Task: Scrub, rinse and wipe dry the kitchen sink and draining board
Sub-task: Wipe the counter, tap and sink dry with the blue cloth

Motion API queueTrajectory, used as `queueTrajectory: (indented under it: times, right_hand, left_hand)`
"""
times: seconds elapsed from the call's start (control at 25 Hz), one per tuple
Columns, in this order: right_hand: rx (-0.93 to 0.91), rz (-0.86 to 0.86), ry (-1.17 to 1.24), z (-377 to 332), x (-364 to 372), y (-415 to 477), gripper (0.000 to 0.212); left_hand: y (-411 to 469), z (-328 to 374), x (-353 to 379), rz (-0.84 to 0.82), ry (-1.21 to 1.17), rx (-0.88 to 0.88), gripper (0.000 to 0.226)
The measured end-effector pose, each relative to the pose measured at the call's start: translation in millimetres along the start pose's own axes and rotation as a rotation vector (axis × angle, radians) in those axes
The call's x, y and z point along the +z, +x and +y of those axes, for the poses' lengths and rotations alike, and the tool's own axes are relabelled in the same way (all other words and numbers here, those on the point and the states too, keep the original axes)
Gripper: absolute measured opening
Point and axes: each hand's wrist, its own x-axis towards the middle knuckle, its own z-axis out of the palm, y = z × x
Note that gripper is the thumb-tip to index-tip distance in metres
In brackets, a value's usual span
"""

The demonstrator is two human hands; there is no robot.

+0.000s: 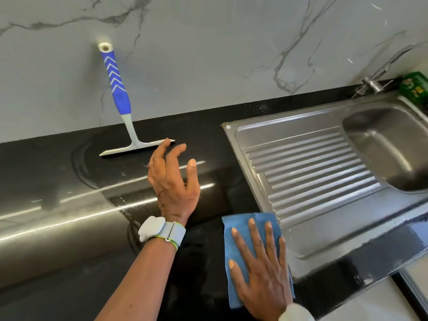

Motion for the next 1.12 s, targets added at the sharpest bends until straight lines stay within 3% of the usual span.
queueTrajectory:
  times: [0.2,0.28,0.36,0.48,0.68,0.8,0.88,1.04,1.12]
  right_hand:
    - [0.189,0.008,0.033,-20.9,-5.9,168.3,0.061]
    - [0.130,0.032,0.013,-25.5,2.7,152.2,0.058]
    - [0.038,0.040,0.006,-33.1,1.4,85.8,0.057]
    - [0.044,0.001,0.034,-29.7,-2.2,-13.5,0.057]
    - [0.021,-0.017,-0.021,45.4,-8.4,-57.4,0.052]
    - [0.287,0.040,-0.036,110.4,-15.5,-20.9,0.052]
    - [0.392,0.017,-0.010,116.1,-16.1,-16.3,0.052]
    - [0.053,-0.045,0.000,60.5,-8.3,-61.6,0.053]
    - [-0.073,-0.081,-0.008,67.9,-7.6,-86.3,0.052]
  left_hand:
    - [-2.2,4.9,10.8,-0.120,0.045,0.006,0.033]
    - [-3.5,8.8,13.0,-0.158,0.047,0.012,0.032]
    - [-4.9,16.0,19.6,-0.216,0.061,0.015,0.032]
    - [-16.1,32.4,39.2,-0.308,0.095,0.064,0.032]
    - [-67.0,68.8,72.7,-0.458,0.084,0.290,0.032]
    - [-85.8,81.1,75.0,-0.491,0.058,0.313,0.030]
    - [-97.9,85.8,74.8,-0.499,0.060,0.319,0.029]
    - [-119.1,105.8,93.9,-0.547,0.036,0.315,0.031]
    - [-132.6,118.2,105.2,-0.603,0.037,0.351,0.032]
